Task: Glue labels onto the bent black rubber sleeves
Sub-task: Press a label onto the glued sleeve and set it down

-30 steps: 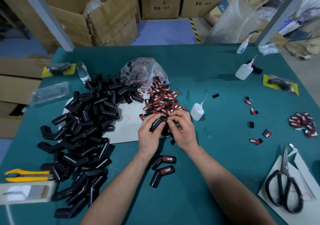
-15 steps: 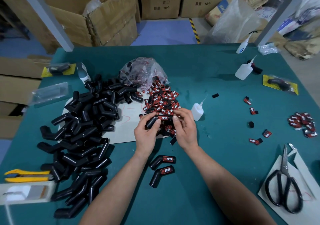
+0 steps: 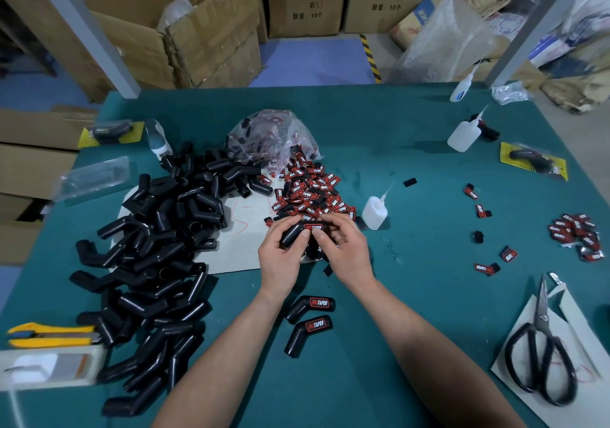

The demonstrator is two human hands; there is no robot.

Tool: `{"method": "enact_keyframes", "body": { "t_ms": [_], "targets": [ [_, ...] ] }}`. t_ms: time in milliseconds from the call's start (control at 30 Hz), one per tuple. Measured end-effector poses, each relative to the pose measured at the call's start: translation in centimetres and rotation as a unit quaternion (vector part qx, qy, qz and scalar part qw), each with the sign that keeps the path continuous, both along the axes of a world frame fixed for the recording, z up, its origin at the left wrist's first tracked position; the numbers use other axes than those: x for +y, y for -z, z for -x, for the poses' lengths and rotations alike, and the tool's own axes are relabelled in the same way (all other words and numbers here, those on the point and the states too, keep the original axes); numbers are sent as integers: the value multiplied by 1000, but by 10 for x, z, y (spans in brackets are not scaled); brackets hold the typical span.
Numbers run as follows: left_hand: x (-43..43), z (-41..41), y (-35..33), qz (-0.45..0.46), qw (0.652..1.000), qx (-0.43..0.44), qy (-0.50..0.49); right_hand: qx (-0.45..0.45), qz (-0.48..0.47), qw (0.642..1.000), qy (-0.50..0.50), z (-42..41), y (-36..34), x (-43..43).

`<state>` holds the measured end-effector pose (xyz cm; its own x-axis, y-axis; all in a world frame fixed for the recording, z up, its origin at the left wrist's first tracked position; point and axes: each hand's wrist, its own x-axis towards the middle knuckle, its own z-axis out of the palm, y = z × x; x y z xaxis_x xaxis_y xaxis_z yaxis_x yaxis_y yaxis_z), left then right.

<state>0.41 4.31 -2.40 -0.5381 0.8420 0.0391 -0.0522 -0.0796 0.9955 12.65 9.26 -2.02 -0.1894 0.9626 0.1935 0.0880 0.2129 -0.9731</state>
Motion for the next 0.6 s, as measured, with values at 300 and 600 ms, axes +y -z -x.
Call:
{"method": "enact_keyframes", "body": {
  "t_ms": [300, 600],
  "targets": [
    [-1, 0, -1, 1, 1000, -9, -4, 62, 97, 993, 4, 0, -7, -3],
    [0, 0, 1, 13, 1000, -12, -13, 90, 127, 987, 42, -1, -7, -1]
  ]
}}
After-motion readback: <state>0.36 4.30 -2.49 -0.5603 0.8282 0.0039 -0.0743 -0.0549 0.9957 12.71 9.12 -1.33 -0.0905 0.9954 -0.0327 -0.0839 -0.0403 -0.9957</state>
